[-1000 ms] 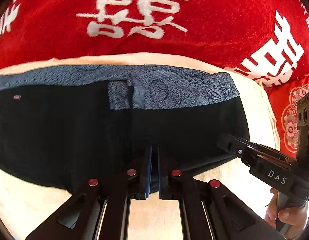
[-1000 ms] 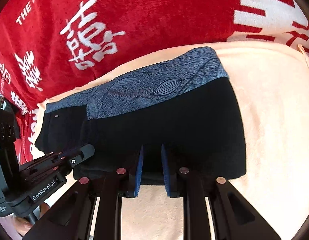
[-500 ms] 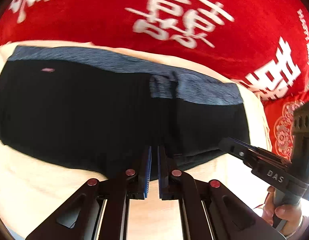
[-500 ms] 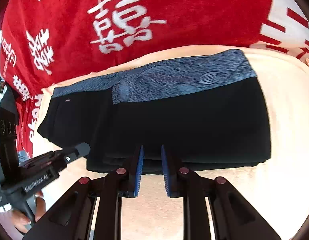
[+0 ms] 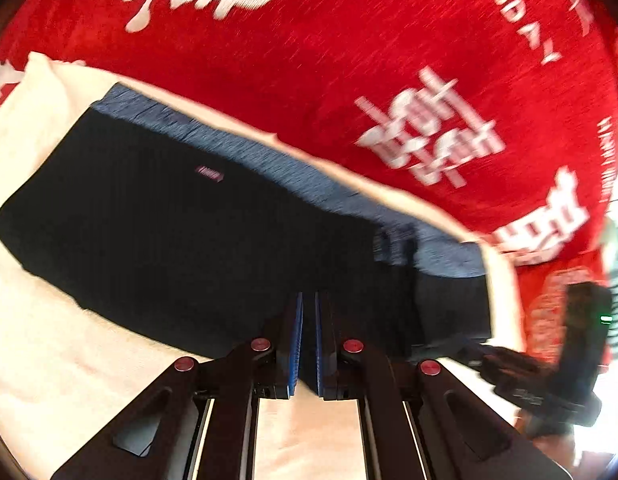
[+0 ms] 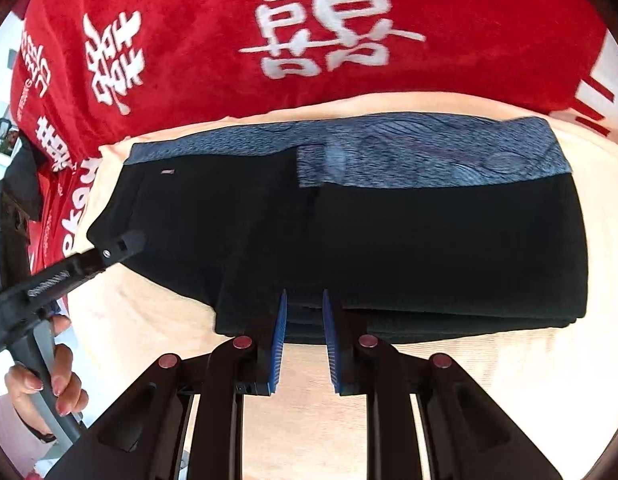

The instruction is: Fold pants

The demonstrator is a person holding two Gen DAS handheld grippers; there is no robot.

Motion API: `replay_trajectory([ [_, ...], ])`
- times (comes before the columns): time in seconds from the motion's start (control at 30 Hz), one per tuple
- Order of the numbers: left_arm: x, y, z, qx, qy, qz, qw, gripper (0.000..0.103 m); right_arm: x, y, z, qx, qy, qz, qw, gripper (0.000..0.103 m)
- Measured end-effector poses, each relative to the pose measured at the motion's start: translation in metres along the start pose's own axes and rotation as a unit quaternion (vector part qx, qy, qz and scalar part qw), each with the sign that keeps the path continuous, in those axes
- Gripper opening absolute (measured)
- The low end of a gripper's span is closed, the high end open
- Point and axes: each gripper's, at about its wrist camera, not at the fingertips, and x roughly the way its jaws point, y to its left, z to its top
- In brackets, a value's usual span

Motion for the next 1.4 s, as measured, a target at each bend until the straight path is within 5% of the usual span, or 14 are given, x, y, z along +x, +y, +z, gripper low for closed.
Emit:
replay_trajectory([
  [0.13,-0.023,-0.004,0.0,0.02,-0.048,-0.064,0.9966,0.005,0.003,0.014,0.001,-0.004,0.0,0.007,1.0,0.021],
  [0.27,-0.031,-0.007,0.007,0.019,-0.046,-0.129,0.9904,0.005,0.006,0.023,0.002,-0.006,0.0,0.01,1.0,0.021],
  [0.5,-0.034,0.009,0.019,-0.058,-0.04,-0.164,0.9839,0.006,0.003,0.028,0.003,-0.008,-0.003,0.01,1.0,0.021],
  [0.53,-0.035,0.011,0.019,-0.063,-0.041,-0.165,0.9834,0.017,0.002,0.028,0.003,-0.008,-0.006,0.01,1.0,0.021],
  [0.57,-0.035,0.013,0.019,-0.067,-0.039,-0.173,0.9818,0.095,0.002,0.028,0.003,-0.007,-0.006,0.011,1.0,0.021],
  [0.6,-0.029,0.013,0.022,-0.074,-0.036,-0.192,0.9779,0.103,0.003,0.027,0.002,-0.005,-0.006,0.011,1.0,0.021],
  [0.7,-0.011,0.007,0.03,-0.072,-0.043,-0.204,0.9754,0.103,0.002,0.026,0.001,0.0,-0.007,0.013,1.0,0.021],
  [0.97,0.017,-0.029,0.049,0.003,-0.115,-0.102,0.988,0.103,-0.002,0.021,0.0,0.004,-0.01,0.015,1.0,0.021],
  [1.07,0.041,-0.036,0.055,0.021,-0.091,0.017,0.9955,0.103,-0.001,0.02,0.0,0.006,-0.007,0.015,1.0,0.021],
  [1.17,0.089,-0.023,0.062,-0.01,-0.016,0.134,0.9908,0.103,0.001,0.019,0.0,0.008,-0.003,0.014,1.0,0.021],
  [1.4,0.15,-0.005,0.056,-0.011,0.02,0.193,0.981,0.103,0.007,0.021,-0.002,0.007,0.01,0.016,1.0,0.021],
])
